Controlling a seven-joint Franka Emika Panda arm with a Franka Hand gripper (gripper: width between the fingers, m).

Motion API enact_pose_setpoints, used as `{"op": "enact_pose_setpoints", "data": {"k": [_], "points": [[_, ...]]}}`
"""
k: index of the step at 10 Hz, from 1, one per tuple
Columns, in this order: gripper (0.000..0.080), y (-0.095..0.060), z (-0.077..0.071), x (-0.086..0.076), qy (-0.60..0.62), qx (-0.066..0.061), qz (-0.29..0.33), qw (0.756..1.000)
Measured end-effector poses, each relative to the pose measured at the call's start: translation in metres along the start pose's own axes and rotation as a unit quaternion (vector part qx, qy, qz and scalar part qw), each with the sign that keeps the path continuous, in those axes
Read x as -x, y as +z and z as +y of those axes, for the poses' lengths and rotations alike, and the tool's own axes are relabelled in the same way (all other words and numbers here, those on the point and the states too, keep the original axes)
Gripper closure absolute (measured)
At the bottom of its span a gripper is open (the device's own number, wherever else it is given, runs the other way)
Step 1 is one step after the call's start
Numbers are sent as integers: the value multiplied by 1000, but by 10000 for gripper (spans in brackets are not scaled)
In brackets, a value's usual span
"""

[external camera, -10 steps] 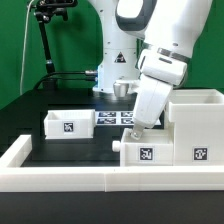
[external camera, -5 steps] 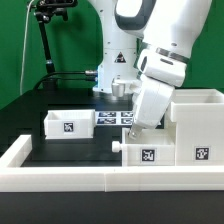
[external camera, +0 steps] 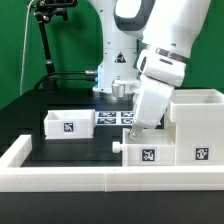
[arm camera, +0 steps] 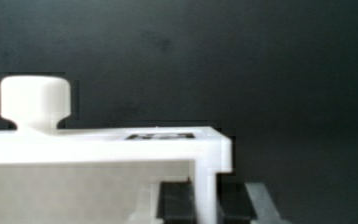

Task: Assemble drawer

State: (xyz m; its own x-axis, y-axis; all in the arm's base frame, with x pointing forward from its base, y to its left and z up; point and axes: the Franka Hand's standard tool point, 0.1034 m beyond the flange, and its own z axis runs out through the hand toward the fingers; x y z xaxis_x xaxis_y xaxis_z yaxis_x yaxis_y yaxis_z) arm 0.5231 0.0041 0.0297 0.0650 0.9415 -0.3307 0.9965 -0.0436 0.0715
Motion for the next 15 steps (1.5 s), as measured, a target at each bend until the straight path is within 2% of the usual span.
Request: {"op": "enact_pose_setpoints", "data": {"k": [2, 4, 15], "points": [[753, -1, 0, 0, 1, -1, -2, 1000], [753, -4, 3, 0, 11, -9, -13, 1000], [753, -3, 6, 3, 5, -6, -8, 1000]]}}
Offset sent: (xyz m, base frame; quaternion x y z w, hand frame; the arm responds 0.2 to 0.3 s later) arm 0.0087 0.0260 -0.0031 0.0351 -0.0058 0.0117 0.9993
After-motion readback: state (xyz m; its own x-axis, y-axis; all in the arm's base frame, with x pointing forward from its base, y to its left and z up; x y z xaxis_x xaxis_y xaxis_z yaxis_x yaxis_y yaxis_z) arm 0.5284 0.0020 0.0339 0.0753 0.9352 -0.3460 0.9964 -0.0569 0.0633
